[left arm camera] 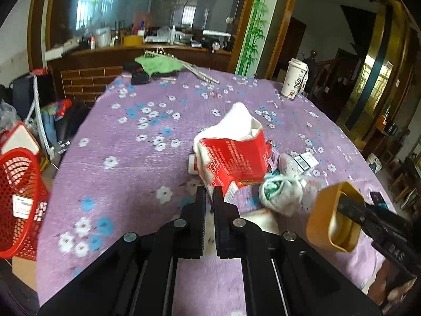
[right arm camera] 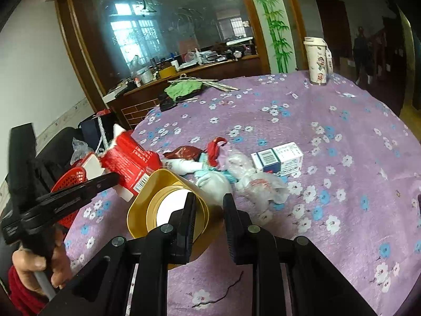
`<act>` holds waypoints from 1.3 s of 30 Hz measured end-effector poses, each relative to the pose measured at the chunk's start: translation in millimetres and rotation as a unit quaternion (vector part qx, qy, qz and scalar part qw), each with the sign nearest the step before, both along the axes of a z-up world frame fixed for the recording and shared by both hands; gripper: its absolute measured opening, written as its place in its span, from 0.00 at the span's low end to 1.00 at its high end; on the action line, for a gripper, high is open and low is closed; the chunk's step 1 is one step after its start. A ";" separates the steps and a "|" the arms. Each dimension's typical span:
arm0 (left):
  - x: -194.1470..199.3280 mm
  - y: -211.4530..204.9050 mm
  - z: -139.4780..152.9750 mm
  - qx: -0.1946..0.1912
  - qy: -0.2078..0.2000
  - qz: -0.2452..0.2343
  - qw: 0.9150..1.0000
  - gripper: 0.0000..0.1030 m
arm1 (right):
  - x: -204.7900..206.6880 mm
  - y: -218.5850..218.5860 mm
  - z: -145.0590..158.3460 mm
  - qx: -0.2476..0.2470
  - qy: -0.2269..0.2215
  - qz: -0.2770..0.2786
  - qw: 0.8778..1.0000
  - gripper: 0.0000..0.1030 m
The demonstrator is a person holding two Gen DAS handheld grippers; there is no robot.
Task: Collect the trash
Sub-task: 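Grasp the red packaging with the left tool while the right tool grasps the gold cup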
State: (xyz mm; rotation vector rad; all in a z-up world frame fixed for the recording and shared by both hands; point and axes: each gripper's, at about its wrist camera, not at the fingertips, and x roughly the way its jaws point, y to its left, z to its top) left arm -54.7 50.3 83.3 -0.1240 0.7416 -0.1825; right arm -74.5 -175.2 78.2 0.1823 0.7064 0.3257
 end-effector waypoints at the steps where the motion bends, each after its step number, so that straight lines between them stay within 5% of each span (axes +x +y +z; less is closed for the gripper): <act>1: -8.2 0.7 1.6 0.006 -0.008 0.000 1.000 0.05 | -2.0 2.4 -0.3 -0.004 -0.003 0.001 1.000 0.21; 9: -41.8 4.8 1.1 0.018 -0.030 -0.006 0.999 0.05 | -12.1 15.9 -4.4 -0.029 -0.009 -0.002 1.000 0.21; 16: -49.0 11.7 -7.9 0.012 0.000 -0.014 1.000 0.05 | -17.5 21.7 -4.9 -0.037 -0.010 0.000 0.999 0.22; 20: -50.9 25.6 -18.7 -0.026 0.043 -0.007 0.999 0.45 | -18.6 19.9 -4.6 -0.037 -0.009 -0.003 0.999 0.21; 21: -53.3 29.2 -20.6 -0.031 0.046 -0.001 0.998 0.48 | -19.3 19.6 -4.6 -0.037 -0.009 -0.002 0.999 0.21; 28: -56.1 49.1 -52.4 -0.106 0.118 0.014 0.987 0.49 | -20.2 19.5 -7.3 -0.031 -0.005 0.002 1.000 0.22; 31: -55.2 43.0 -62.6 -0.098 0.128 0.010 0.987 0.47 | -21.3 19.3 -7.8 -0.030 -0.005 0.002 1.000 0.22; 35: -47.2 30.7 -68.4 -0.085 0.129 0.002 0.988 0.14 | -22.7 18.5 -9.0 -0.028 -0.003 0.001 1.000 0.22; 39: -39.6 26.8 -74.7 -0.073 0.129 0.005 0.989 0.08 | -22.7 18.6 -10.7 -0.028 -0.001 0.002 1.000 0.22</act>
